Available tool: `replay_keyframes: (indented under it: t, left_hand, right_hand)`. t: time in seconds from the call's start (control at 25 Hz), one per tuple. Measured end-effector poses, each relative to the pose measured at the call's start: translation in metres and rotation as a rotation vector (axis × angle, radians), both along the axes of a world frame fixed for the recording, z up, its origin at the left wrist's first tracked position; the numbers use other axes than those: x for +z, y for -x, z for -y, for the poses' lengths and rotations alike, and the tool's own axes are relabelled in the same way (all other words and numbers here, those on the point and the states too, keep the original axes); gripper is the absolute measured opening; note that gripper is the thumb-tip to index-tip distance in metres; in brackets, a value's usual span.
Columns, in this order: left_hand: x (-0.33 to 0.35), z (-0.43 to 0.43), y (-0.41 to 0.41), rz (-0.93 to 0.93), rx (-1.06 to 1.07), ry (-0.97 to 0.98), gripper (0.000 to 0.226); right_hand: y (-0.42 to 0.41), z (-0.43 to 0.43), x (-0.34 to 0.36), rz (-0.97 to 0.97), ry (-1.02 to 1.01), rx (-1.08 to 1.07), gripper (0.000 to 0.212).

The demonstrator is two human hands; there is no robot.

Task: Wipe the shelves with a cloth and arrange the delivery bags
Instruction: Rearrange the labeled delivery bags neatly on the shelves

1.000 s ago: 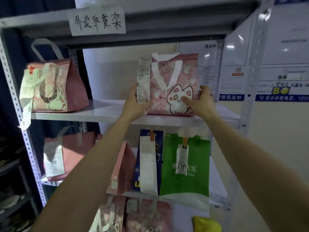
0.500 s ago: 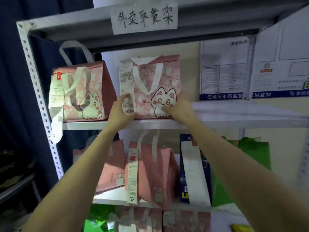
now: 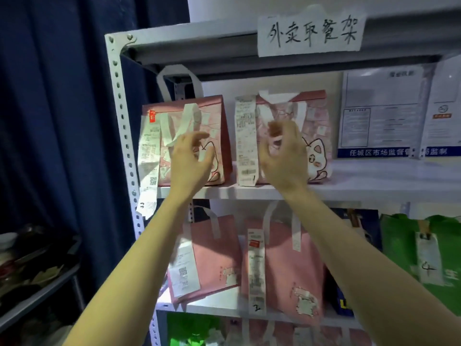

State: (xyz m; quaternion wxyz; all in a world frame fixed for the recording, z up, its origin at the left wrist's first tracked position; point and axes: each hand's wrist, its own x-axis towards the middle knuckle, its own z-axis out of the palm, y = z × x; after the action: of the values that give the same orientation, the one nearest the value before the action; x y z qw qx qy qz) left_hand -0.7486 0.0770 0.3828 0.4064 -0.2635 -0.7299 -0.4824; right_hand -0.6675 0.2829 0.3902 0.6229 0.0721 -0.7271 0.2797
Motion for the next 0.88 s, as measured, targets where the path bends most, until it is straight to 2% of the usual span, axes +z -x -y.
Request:
replay_keyframes:
  t: [0.08, 0.16, 0.28, 0.36, 0.44, 0.52, 0.56, 0.68, 0.76, 0.88]
  left_hand:
    - [0.004, 0.041, 0.017, 0.045, 0.181, -0.057, 0.034]
    - [0.002, 0.075, 0.035, 0.203, 0.300, -0.039, 0.040]
    - [-0.001, 0.096, 0.056, 0.397, 0.315, 0.055, 0.052]
    - [0.000, 0.096, 0.064, 0.407, 0.299, 0.076, 0.056]
    - [0.003, 0.094, 0.065, 0.433, 0.288, 0.088, 0.060]
    - [-0.004, 0.095, 0.062, 0.425, 0.274, 0.098, 0.061]
    - [-0.009, 0.097, 0.058, 0.386, 0.278, 0.086, 0.060]
    - [-0.024, 0.109, 0.047, 0.215, 0.325, -0.057, 0.050]
    - [-0.025, 0.123, 0.036, 0.182, 0.262, -0.177, 0.046]
    - [-0.023, 0.144, 0.009, 0.138, 0.189, -0.186, 0.021]
  right_hand:
    - [0.012, 0.044, 0.002, 0.212, -0.102, 0.138, 0.036]
    - [0.029, 0.078, 0.000, 0.390, -0.129, 0.167, 0.055]
    - [0.057, 0.103, 0.001, 0.559, 0.012, 0.113, 0.078]
    - [0.072, 0.105, 0.002, 0.692, 0.099, 0.025, 0.071]
    - [0.079, 0.100, -0.001, 0.764, 0.088, -0.042, 0.039]
    - [0.077, 0.098, -0.006, 0.716, 0.035, -0.073, 0.015]
    - [0.075, 0.098, -0.008, 0.667, 0.031, -0.073, 0.011]
    - [0.061, 0.097, -0.016, 0.514, 0.066, -0.039, 0.014]
    - [0.047, 0.094, -0.022, 0.452, 0.102, -0.004, 0.010]
    - [0.021, 0.091, -0.034, 0.384, 0.124, 0.032, 0.009]
